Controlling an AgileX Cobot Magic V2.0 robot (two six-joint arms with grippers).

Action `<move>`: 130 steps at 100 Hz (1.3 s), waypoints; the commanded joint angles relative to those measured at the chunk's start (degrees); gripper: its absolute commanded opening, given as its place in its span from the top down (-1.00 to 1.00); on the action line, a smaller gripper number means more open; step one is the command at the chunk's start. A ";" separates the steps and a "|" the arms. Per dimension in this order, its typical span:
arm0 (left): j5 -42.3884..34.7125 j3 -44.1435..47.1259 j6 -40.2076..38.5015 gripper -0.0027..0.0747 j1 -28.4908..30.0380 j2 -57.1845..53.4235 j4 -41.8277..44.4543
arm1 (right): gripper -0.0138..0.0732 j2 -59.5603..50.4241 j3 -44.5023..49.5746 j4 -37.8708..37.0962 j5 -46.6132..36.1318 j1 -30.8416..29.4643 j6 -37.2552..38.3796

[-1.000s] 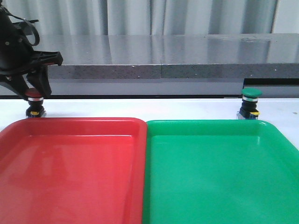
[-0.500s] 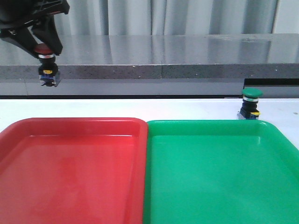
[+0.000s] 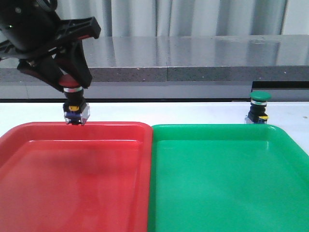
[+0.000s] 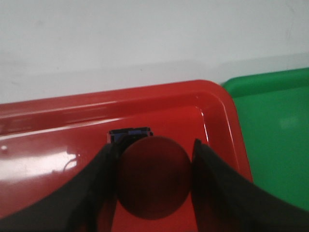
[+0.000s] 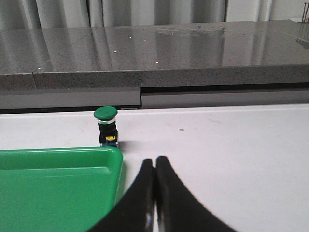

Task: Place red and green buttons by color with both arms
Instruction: 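Carry the red button with the left gripper into the red tray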

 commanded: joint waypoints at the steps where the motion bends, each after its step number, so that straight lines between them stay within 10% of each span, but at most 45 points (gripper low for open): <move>1: -4.12 0.00 -1.74 0.77 -1.71 -2.95 -1.35 | 0.83 -1.26 -1.12 0.00 -4.36 0.05 -0.54; 91: -12.49 10.71 -10.44 0.73 -10.89 -2.31 -1.58 | 0.83 -1.26 -1.12 0.00 -4.36 0.05 -0.54; 130: -11.43 10.71 -10.44 -0.20 -10.89 -0.99 -1.93 | 0.83 -1.26 -1.12 0.00 -4.36 0.05 -0.54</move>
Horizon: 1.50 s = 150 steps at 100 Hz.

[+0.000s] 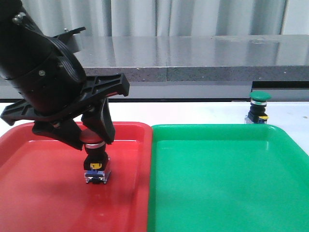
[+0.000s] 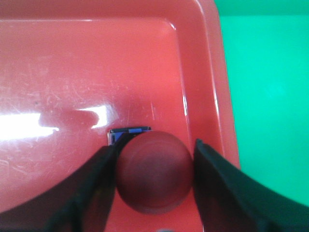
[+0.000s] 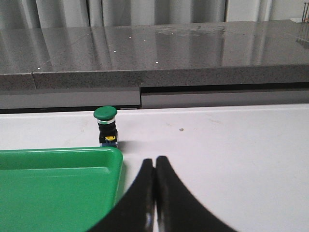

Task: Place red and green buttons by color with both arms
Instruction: 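Carry the red button with the left gripper into the red tray, then open the left gripper and raise it away from the button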

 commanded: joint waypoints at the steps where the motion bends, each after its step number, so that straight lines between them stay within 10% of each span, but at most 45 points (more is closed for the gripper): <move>1: -1.56 -1.18 -0.46 -0.21 -0.43 -1.77 -0.73 | 0.83 -1.26 -1.12 0.00 -4.36 0.05 -0.54; 81: -3.77 -1.41 -0.46 -0.24 3.02 -11.80 0.00 | 0.83 -1.26 -1.12 0.00 -4.36 0.05 -0.54; 116: -5.02 -1.41 -0.46 0.99 3.02 -21.29 6.03 | 0.83 -1.26 -1.12 0.00 -4.36 0.05 -0.54; 150: -4.37 -1.41 -0.46 0.98 4.43 -27.98 12.00 | 0.83 -1.26 -1.12 0.00 -4.36 0.05 -0.54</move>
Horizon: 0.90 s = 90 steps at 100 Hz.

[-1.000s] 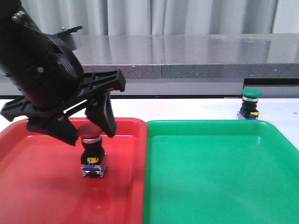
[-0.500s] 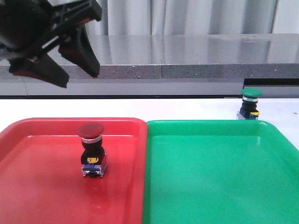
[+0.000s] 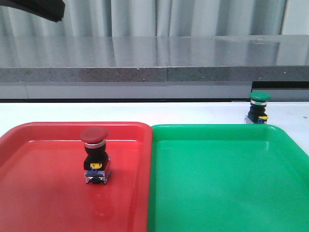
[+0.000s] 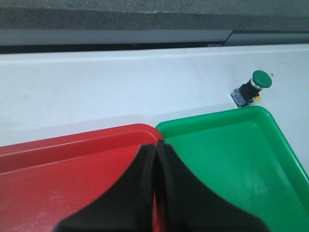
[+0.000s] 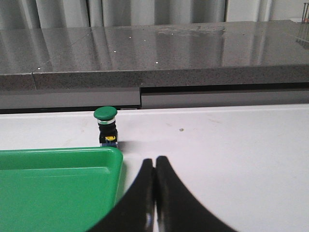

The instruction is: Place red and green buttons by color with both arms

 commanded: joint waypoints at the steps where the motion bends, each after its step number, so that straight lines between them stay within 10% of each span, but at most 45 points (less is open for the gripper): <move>1: -2.92 -1.41 -0.36 0.98 1.17 -2.74 1.32 | 0.83 -1.26 -1.12 0.00 -4.36 0.05 -0.54; 90: -1.71 11.67 2.06 0.98 13.24 -23.61 7.83 | 0.83 -1.26 -1.12 0.00 -4.36 0.05 -0.54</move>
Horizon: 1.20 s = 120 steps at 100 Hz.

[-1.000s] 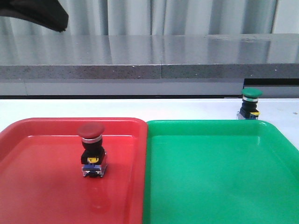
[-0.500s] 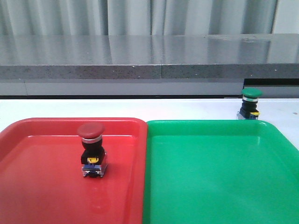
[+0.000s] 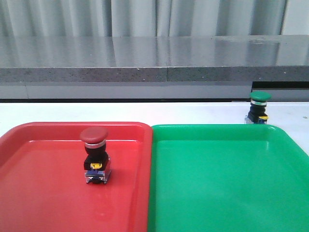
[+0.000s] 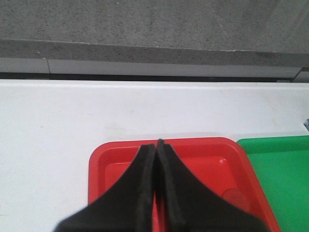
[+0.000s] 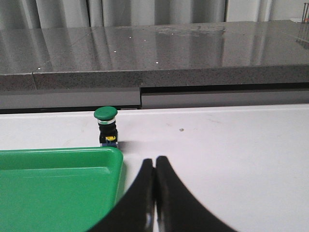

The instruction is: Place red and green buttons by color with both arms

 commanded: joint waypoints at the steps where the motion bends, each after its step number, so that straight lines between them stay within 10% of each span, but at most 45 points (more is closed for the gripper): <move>1: -4.22 -0.71 0.68 0.98 0.30 -2.17 0.93 | 0.83 -1.26 -1.12 0.00 -4.36 0.05 -0.54; 120: -8.65 17.41 0.92 0.98 4.68 -24.66 10.31 | 0.83 -1.26 -1.12 0.00 -4.36 0.05 -0.54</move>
